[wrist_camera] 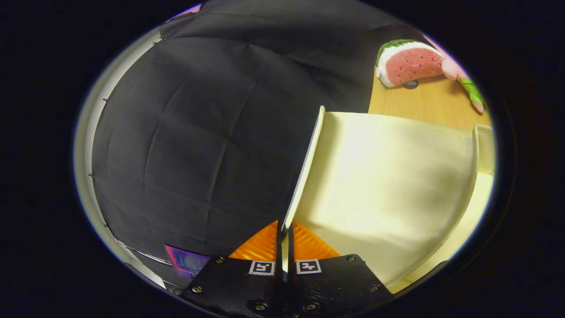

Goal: Open the storage box then place both shoes into the box .Put the left shoe in first, then the right shoe, with the right side of both shoes facing outward in a uniform manner.

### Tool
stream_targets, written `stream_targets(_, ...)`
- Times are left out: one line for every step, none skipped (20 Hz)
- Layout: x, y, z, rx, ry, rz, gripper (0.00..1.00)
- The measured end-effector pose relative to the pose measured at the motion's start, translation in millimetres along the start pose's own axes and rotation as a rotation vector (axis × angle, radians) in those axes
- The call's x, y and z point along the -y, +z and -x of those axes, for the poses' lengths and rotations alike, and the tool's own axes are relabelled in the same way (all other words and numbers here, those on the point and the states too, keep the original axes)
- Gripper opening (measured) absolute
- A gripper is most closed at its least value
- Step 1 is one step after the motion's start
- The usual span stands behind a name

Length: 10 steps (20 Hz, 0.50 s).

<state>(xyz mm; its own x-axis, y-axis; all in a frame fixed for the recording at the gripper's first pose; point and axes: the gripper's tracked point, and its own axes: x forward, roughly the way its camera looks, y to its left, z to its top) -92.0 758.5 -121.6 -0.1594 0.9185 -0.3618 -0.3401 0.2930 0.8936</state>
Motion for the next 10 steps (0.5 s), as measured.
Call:
stream_targets(4.8, 1.1, -3.9, 0.004, -0.017, 0.010, 0.06)
stream_targets(8.3, 4.4, -5.5, 0.010, -0.034, 0.026, 0.08)
stream_targets(7.0, 7.7, -7.2, 0.022, -0.033, 0.044, 0.10)
stream_targets(3.8, 10.3, -6.0, 0.026, -0.030, 0.061, 0.18)
stream_targets(2.0, 12.5, -1.2, 0.025, -0.034, 0.081, 0.25)
stream_targets(-1.2, 13.4, 4.8, 0.020, -0.024, 0.091, 0.25)
stream_targets(-9.4, 10.4, 11.2, 0.021, -0.011, 0.095, 0.25)
stream_targets(-11.9, 10.7, 21.1, 0.024, -0.006, 0.102, 0.25)
stream_targets(-13.6, 11.0, 34.2, 0.037, -0.004, 0.112, 0.25)
stream_targets(-11.8, 12.1, 46.4, 0.051, -0.011, 0.123, 0.25)
